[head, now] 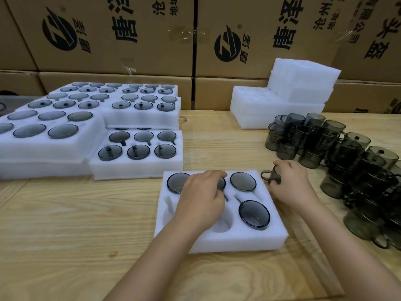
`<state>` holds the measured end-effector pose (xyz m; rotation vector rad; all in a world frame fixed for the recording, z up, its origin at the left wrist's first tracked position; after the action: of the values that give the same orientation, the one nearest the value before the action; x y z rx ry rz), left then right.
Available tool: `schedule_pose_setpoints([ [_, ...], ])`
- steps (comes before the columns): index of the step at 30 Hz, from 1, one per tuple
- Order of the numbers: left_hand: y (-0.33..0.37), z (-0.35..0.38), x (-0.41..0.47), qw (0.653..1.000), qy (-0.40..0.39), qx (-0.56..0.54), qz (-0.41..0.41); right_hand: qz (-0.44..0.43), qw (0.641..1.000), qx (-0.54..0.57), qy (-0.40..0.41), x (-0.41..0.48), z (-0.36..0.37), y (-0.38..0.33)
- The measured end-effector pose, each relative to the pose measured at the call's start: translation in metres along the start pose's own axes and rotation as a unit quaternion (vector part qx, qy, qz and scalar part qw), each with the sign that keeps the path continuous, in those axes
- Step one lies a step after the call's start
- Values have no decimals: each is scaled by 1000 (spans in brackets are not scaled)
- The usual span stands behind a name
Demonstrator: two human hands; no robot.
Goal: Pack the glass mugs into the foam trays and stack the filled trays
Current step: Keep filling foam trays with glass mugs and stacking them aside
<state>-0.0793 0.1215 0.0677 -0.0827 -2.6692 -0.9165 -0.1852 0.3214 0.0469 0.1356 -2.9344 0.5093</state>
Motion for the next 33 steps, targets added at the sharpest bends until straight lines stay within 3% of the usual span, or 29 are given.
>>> schedule_pose_setpoints([
  [4,-3,0,1,1000,8,-26,-8,20,999,16,-24,1,-12,3],
  [7,-5,-1,0,997,15,-74,-18,10,999,36,1,-6,-32,-6],
  [11,-3,-4,-1,989,21,-143,-4,-53,992,103,52,-31,-63,-36],
  [16,11,5,-5,981,-40,-180,62,-123,980,137,74,-64,-75,-86],
  [19,9,1,-4,975,-20,-215,46,-129,971,183,82,-74,-67,-103],
  [24,4,-11,-4,978,33,-203,21,-154,968,197,23,-77,-50,-113],
  [27,2,-13,-4,976,-7,-218,23,-162,960,227,-16,-76,-47,-107],
  [30,1,-13,-4,934,-93,-343,22,-152,944,287,-59,-77,-44,-99],
  [33,-7,-25,2,882,-55,-469,-16,-170,926,324,-92,-84,-42,-100],
])
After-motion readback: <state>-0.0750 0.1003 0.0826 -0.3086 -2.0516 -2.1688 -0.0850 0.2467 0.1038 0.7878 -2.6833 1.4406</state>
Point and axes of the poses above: each hand's wrist, its own x-axis towards the middle knuckle, its own z-axis out of the palm, y = z × x, the point moved 8 cm from there along x, towards the middle knuckle
